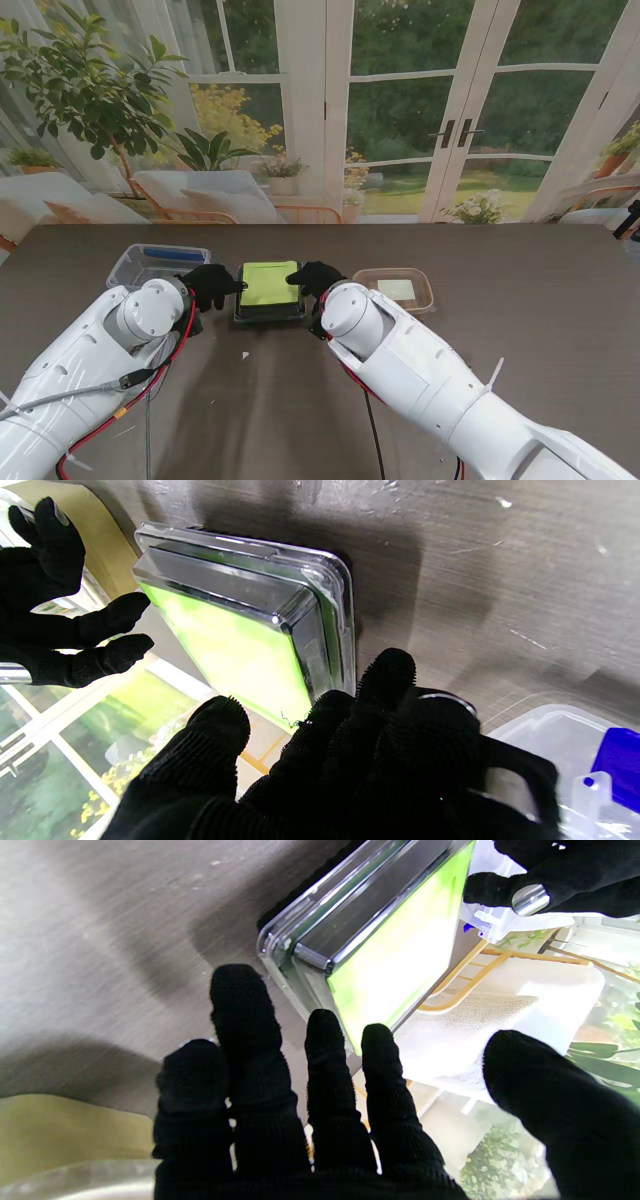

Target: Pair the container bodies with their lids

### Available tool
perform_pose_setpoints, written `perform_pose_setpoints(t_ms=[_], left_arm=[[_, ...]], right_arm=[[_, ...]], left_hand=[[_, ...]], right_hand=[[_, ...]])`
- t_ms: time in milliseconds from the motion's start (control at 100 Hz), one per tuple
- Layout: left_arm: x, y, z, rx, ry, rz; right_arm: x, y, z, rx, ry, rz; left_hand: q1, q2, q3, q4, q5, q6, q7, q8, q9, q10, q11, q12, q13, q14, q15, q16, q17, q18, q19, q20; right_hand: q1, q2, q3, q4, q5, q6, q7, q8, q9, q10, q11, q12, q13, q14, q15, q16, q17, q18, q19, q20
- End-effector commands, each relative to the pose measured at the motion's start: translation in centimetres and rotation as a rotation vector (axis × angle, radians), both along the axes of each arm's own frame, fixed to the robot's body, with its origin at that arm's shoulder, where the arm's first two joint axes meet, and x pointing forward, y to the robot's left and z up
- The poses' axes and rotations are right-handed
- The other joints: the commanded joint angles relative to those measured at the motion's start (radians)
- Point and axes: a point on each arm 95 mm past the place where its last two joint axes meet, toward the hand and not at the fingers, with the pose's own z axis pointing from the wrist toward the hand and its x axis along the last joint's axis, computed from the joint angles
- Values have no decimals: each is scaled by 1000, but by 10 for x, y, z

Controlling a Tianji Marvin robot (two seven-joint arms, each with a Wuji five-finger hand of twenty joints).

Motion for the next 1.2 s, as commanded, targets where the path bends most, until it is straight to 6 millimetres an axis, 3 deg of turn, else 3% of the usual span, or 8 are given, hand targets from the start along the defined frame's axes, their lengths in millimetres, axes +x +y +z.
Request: perform_pose_setpoints(t_ms=[0,350,530,660,690,790,1190], left_arm=[[-3,-4,-3,3,24,-12],[-26,-14,5,18,-33,-33],[-38,-23,13,19,-57,-71],[-41,-31,15,-14,-65,-103],[-41,-32,14,-25,-64,-109],[-39,-37,12,-57,-59,-132],[-30,-61,2,-132,-29,-210]], right_arm=[[-1,2,-3,-3,15,11],[-3,-10,-1,21,-15,-16],[-11,-19,7,51,-48,-38],[-19,-25,16,67,-79,-43],[-21,-27,17,69,-85,-42],[-27,-30,22,73,-103,-42],[-58,-54,32,158,-167,-65]], left_hand=[[-4,27,-27,19,-17,20,-13,-8,-15,31,-2,-12,-14,95,-21,11,15,-4,108,13],[0,24,-27,20,25,-7,18,5,-7,30,2,-22,-25,102,-40,6,4,0,98,16],[0,22,-23,19,61,-22,79,35,0,27,2,-26,-59,119,-98,-12,-45,9,58,22],[2,22,-23,19,81,-32,105,58,6,21,-11,-36,-116,143,-209,-44,-169,35,-63,88],[5,21,-24,19,86,-32,107,64,5,22,-18,-45,-143,153,-256,-57,-219,47,-125,135],[7,21,-25,19,94,-37,111,69,1,21,-54,-81,-222,170,-399,-114,-350,64,-248,166],[20,24,-40,19,89,-38,102,69,-17,21,-108,-156,-325,174,-585,-205,-489,77,-441,156]], right_hand=[[-22,13,-17,5,-34,-3,17,7,-34,15,22,17,3,0,23,6,132,-21,6,13],[-19,7,-10,5,-23,-16,24,5,-21,16,31,17,-3,1,19,1,127,-15,4,9],[-14,-4,2,3,23,-20,15,-1,17,12,25,12,-5,9,-5,-9,107,4,-32,-5],[-12,-14,11,-1,69,-27,4,-6,49,8,13,6,-1,14,-23,-16,105,14,-46,-11],[-10,-15,13,-1,81,-29,1,-7,54,8,9,4,-3,14,-29,-18,103,17,-50,-13],[-10,-19,15,-3,100,-34,-8,-10,69,-1,-3,-1,-8,11,-62,-29,90,24,-82,-27],[-5,-52,14,-9,125,-55,-25,-13,74,-11,-30,-9,-105,-5,-285,-113,-55,22,-300,-128]])
